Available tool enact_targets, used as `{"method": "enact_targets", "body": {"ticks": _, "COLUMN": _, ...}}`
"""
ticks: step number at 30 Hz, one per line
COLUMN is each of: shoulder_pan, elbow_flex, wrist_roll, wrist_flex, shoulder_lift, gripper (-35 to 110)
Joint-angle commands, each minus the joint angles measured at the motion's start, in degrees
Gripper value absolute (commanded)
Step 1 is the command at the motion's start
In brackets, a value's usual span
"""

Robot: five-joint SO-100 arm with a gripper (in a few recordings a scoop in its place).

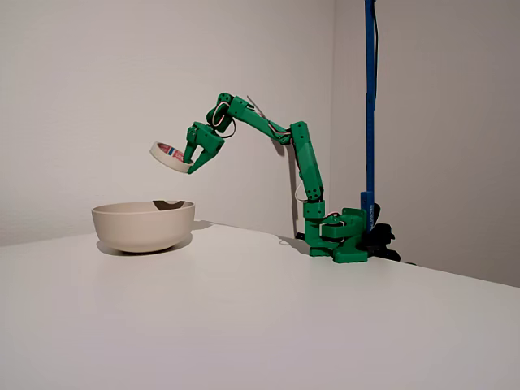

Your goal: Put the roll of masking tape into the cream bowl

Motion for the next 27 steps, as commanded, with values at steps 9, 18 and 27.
{"method": "enact_targets", "body": {"ticks": 9, "shoulder_pan": -0.97, "elbow_flex": -16.96, "wrist_roll": -1.14, "wrist_flex": -4.04, "shoulder_lift": -12.39, "gripper": -8}}
{"method": "enact_targets", "body": {"ticks": 18, "shoulder_pan": -1.93, "elbow_flex": -18.19, "wrist_roll": -2.99, "wrist_flex": -4.92, "shoulder_lift": -21.80, "gripper": -8}}
{"method": "enact_targets", "body": {"ticks": 27, "shoulder_pan": -2.02, "elbow_flex": -20.13, "wrist_roll": -0.44, "wrist_flex": -3.96, "shoulder_lift": -22.15, "gripper": -3}}
